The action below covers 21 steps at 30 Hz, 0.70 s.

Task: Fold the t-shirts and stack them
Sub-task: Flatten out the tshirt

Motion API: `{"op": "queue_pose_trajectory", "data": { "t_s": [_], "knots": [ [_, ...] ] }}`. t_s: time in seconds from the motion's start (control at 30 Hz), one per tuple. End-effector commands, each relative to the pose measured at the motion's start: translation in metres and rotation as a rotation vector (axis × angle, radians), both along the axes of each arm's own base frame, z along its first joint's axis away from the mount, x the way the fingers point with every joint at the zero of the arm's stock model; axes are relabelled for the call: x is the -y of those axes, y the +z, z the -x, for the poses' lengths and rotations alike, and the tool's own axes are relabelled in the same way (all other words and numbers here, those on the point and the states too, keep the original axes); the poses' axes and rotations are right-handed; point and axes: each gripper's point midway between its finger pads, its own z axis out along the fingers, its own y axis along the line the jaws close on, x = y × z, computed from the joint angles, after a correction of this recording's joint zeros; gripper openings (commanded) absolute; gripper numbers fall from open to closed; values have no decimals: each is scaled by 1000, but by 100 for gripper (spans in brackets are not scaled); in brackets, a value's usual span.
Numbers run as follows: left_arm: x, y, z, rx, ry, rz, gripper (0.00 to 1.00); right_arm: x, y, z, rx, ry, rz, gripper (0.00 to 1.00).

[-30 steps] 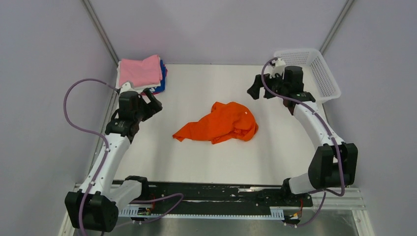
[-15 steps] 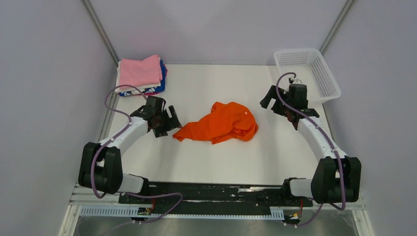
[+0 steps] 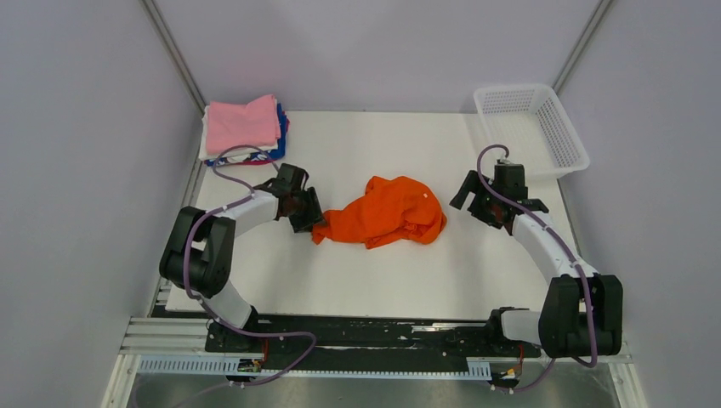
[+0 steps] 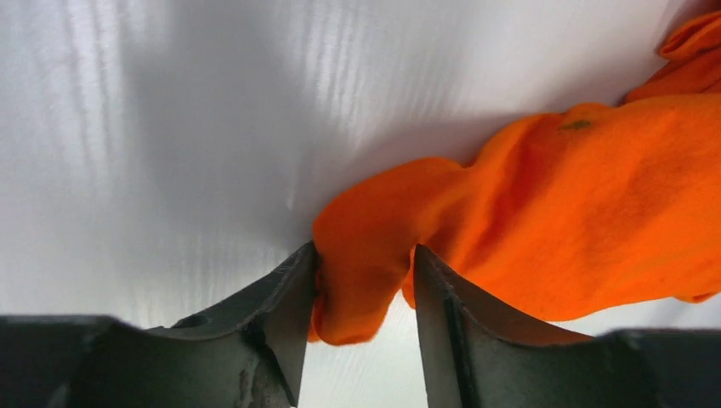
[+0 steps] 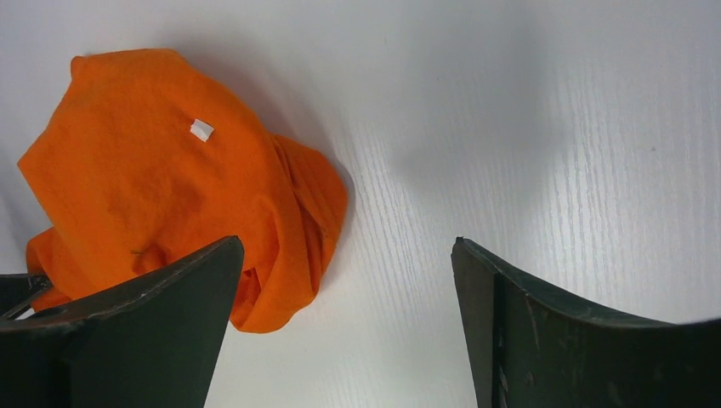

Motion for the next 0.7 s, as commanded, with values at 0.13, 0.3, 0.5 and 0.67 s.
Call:
{"op": "queue_pose_trajectory", "data": {
  "t_s": [0.13,0.3,0.5,0.67],
  "knots": [
    [6,-12,-3,-15,-53,-89,1,-6,-12,10,-46,-32,-55,84],
    [-4,7,-8,58,-24,-121,0,-20,-29,12,-109,22,-113,70],
    [-1,24,-7,105,-40,-92,0,-41,-47,-1,-137,95,-201,61],
    [7,33,-6,125,-44,-41,0,-55,-68,-7,-201,141,-231,53]
  ]
}}
